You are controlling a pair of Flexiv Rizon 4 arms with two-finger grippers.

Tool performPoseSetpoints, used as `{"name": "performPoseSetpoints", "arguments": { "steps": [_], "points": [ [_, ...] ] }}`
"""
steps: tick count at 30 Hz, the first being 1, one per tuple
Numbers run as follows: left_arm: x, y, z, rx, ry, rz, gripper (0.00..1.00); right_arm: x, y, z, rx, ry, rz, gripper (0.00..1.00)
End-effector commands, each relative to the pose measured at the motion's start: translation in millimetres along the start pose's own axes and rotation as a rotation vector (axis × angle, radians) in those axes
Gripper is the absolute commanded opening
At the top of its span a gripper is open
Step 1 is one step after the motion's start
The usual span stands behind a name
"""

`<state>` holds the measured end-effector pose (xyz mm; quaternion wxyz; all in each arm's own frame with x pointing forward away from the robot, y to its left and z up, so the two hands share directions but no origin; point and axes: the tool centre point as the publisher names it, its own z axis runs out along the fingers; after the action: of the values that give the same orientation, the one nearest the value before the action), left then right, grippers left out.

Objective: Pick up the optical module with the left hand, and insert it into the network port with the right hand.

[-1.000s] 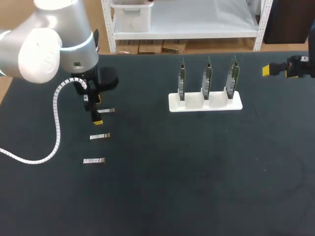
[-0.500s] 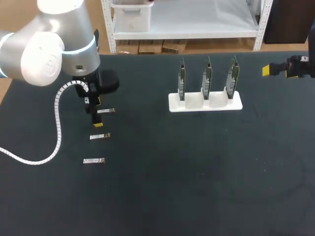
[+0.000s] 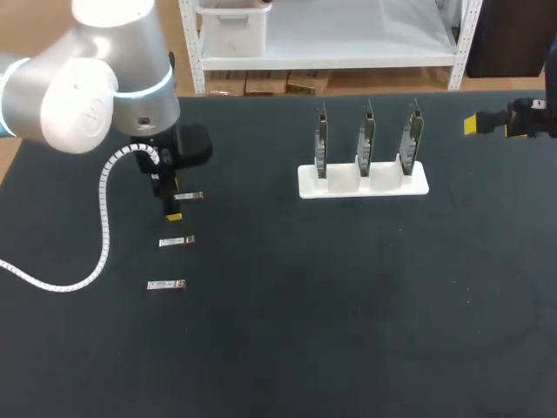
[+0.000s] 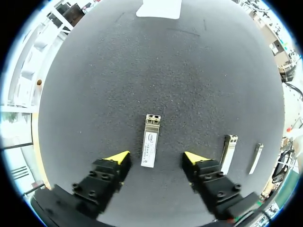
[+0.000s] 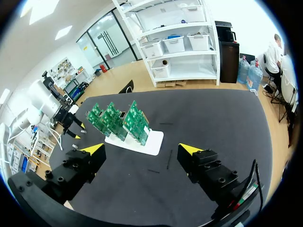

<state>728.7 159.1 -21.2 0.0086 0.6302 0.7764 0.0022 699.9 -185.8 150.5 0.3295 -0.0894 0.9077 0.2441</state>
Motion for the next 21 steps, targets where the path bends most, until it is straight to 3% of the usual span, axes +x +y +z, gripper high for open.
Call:
{"name": "performPoseSetpoints", "arguments": {
  "steps": [1, 14, 17, 20, 21],
  "points": [
    [-1.6, 1.2, 3.1, -0.001, 0.009, -0.003, 0.00, 0.2, 1.0, 0.1, 0.005, -0.001, 0.001, 1.00],
    [0.9, 1.8, -1.9, -0.001, -0.017, -0.026, 0.00, 0.2, 1.0, 0.1, 0.005, -0.001, 0.001, 1.00],
    [-3.2, 8.4, -18.2, -0.022, -0.085, -0.055, 0.00, 0.2, 1.0, 0.1, 0.005, -0.001, 0.001, 1.00],
    [-12.0, 17.5, -42.3, -0.026, -0.221, -0.094, 0.00, 0.2, 1.0, 0.1, 0.005, -0.001, 0.001, 1.00],
    [-16.5, 21.6, -54.7, -0.020, -0.299, -0.111, 0.00, 0.2, 1.0, 0.1, 0.005, -0.001, 0.001, 1.00]
  ]
}}
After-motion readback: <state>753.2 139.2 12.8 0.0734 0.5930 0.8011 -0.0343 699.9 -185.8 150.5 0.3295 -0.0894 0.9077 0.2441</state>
